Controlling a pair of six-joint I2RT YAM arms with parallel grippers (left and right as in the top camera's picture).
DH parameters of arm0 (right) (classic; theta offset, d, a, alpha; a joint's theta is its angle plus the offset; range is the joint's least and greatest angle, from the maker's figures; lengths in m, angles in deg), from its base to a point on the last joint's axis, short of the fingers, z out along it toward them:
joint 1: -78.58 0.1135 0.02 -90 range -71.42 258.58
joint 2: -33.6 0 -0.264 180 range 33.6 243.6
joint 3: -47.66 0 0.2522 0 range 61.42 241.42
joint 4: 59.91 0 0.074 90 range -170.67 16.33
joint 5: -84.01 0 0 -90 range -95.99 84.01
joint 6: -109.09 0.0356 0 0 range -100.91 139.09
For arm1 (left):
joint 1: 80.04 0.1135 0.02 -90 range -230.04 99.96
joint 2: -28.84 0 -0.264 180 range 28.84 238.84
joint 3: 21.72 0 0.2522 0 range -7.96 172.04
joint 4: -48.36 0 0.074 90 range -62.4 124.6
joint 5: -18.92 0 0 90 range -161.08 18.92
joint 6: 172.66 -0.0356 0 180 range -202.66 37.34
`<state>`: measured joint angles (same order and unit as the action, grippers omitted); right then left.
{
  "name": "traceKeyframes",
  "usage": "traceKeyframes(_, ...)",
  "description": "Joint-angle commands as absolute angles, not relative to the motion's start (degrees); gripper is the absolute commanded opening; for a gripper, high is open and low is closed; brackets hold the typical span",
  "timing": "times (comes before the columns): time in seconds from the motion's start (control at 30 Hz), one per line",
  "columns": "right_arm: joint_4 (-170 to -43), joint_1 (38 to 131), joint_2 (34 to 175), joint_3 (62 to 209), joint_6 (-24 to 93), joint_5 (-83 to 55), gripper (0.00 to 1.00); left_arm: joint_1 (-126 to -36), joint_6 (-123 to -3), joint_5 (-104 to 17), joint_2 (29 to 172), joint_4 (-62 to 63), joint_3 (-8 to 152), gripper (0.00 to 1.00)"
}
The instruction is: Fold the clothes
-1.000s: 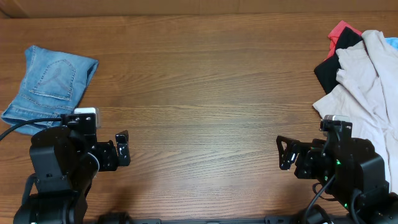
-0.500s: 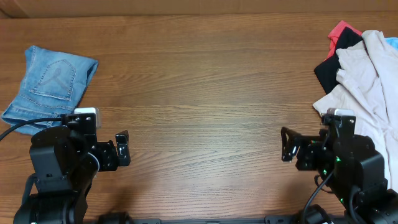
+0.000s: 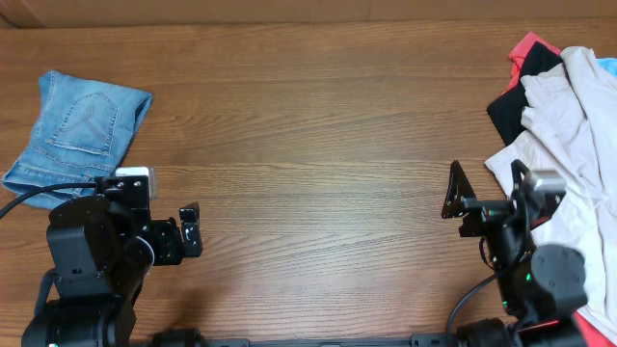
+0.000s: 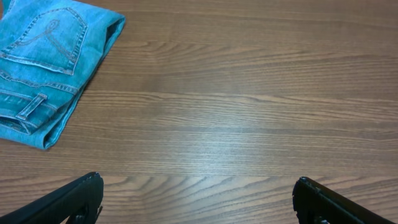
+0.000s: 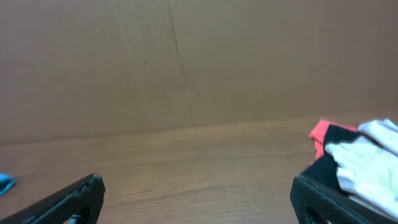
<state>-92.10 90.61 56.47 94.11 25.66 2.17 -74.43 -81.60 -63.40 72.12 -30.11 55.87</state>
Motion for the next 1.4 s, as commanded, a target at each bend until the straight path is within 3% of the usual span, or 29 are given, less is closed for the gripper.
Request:
traceKeyframes(0.0,-85.92,89.32,50.18,85.56,24.78,0.14,1.0,-74.61,-82.5,-64.01,71.95,-29.93,55.83,1.0)
traceKeyframes(0.37,-70.22,88.16,35.95,65.67,19.43,-2.74,1.0,-74.61,-82.5,-64.01,71.95,-29.95,55.83,1.0)
traceKeyframes(0.57,-78.49,87.4,33.76,61.87,14.38,-4.82,1.0,-74.61,-82.5,-64.01,71.95,-30.04,55.83,1.0)
traceKeyframes(1.37,-78.42,87.18,33.78,61.91,14.36,-4.84,1.0,-74.61,-82.5,-64.01,71.95,-30.06,55.83,1.0)
